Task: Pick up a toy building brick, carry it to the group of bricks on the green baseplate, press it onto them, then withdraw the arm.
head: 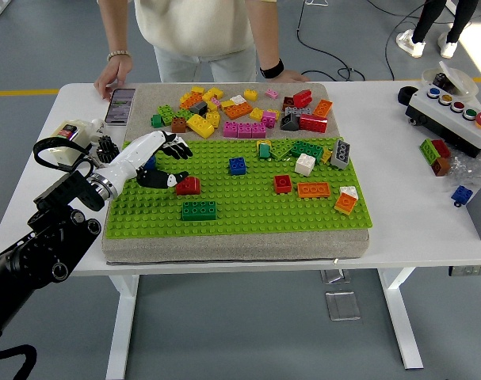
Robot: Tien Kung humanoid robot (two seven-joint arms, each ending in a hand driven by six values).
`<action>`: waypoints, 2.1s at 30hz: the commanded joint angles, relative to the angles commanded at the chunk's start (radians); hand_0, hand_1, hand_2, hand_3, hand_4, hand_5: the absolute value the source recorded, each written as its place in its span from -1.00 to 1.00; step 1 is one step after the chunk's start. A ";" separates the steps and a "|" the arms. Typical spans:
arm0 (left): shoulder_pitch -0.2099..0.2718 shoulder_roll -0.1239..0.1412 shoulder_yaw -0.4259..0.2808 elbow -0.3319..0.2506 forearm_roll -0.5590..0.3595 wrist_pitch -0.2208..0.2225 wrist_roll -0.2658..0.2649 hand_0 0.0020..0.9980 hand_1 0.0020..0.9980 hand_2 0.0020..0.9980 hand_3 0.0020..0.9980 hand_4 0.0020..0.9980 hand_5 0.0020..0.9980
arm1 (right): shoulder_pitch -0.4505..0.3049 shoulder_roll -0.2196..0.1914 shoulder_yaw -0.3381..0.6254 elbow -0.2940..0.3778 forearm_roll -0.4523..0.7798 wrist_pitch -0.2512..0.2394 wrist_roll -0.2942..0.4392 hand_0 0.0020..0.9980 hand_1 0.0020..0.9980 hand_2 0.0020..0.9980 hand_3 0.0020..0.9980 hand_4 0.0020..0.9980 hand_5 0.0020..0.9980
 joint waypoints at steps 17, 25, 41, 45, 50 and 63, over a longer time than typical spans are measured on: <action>-0.030 -0.015 0.023 0.094 -0.014 -0.073 -0.008 0.29 0.27 0.20 0.12 0.71 -1.00 | 0.003 0.002 -0.010 0.000 0.002 -0.003 -0.004 0.51 0.35 0.44 0.28 0.82 0.01; -0.044 -0.019 0.032 0.121 -0.013 -0.074 -0.013 0.32 0.29 0.20 0.14 0.74 -1.00 | 0.004 0.003 -0.013 0.000 0.003 -0.003 -0.008 0.51 0.35 0.44 0.28 0.82 0.01; -0.073 -0.026 0.048 0.175 -0.018 -0.072 -0.019 0.37 0.33 0.21 0.15 0.77 -1.00 | 0.005 0.005 -0.019 0.000 0.004 -0.003 -0.011 0.51 0.35 0.44 0.28 0.82 0.01; -0.078 -0.029 0.052 0.187 -0.016 -0.071 -0.020 0.38 0.35 0.22 0.15 0.78 -1.00 | 0.006 0.005 -0.019 0.000 0.007 -0.003 -0.011 0.51 0.35 0.44 0.28 0.82 0.00; -0.079 -0.031 0.055 0.196 -0.017 -0.069 -0.021 0.39 0.35 0.22 0.16 0.79 -1.00 | 0.006 0.004 -0.016 0.000 0.006 -0.003 -0.012 0.51 0.35 0.44 0.28 0.82 0.01; -0.085 -0.035 0.054 0.214 -0.017 -0.067 -0.026 0.40 0.37 0.22 0.20 0.80 -1.00 | 0.007 0.005 -0.015 0.000 0.008 -0.003 -0.011 0.51 0.35 0.44 0.28 0.82 0.01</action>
